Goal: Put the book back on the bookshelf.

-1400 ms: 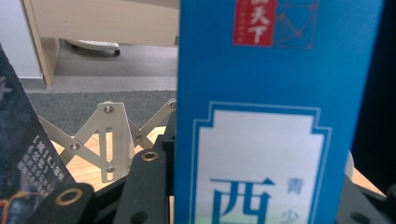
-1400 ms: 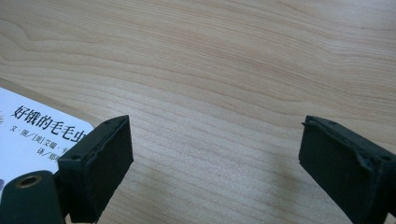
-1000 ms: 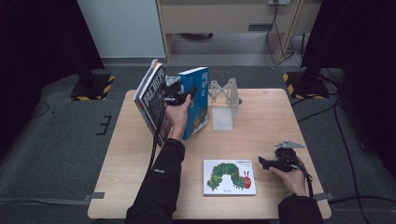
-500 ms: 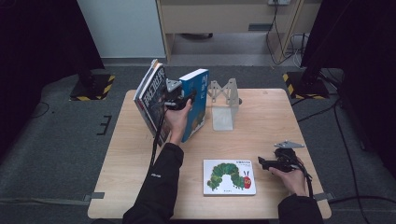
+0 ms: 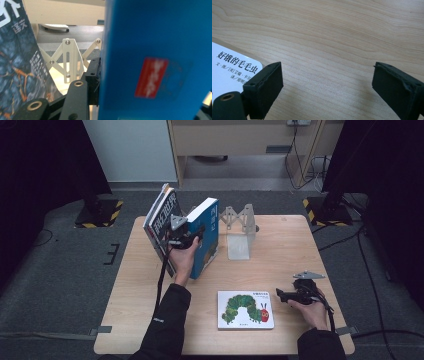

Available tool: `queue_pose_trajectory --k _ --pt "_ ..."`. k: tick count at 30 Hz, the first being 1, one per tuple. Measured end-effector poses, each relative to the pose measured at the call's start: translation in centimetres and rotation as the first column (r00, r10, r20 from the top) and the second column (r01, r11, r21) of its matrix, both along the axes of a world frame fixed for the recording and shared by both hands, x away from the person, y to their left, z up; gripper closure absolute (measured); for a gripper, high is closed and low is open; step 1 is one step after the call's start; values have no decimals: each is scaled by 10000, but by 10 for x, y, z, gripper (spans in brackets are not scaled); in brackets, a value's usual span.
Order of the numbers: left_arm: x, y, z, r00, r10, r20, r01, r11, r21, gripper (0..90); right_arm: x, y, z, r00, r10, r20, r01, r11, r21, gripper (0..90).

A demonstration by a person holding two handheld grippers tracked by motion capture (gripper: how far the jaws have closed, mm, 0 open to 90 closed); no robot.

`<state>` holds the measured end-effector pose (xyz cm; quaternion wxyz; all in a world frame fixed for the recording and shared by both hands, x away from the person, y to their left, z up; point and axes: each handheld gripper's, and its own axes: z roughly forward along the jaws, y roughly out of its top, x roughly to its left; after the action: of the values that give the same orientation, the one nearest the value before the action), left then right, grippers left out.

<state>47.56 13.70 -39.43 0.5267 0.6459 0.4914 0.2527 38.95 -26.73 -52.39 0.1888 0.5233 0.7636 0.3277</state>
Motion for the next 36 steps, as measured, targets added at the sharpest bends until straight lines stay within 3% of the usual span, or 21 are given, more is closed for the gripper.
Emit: queue_pose_trajectory --k 11,15,22,36 --pt "-31 3 -12 9999 -11 103 9 9999 132 577 0 1 -1 9998 126 -145 -127 9999 -110 101" --pt "-39 4 -16 9995 -60 312 55 9999 132 568 0 1 -2 9998 127 -127 -129 9998 -146 100" --pt "-41 -3 -17 9990 -143 428 135 9997 192 570 0 2 -3 9996 114 -270 -119 9998 -177 100" --pt "-27 -23 -18 9975 490 515 -497 9987 125 575 0 1 -2 9997 140 -224 -143 9998 -138 100"
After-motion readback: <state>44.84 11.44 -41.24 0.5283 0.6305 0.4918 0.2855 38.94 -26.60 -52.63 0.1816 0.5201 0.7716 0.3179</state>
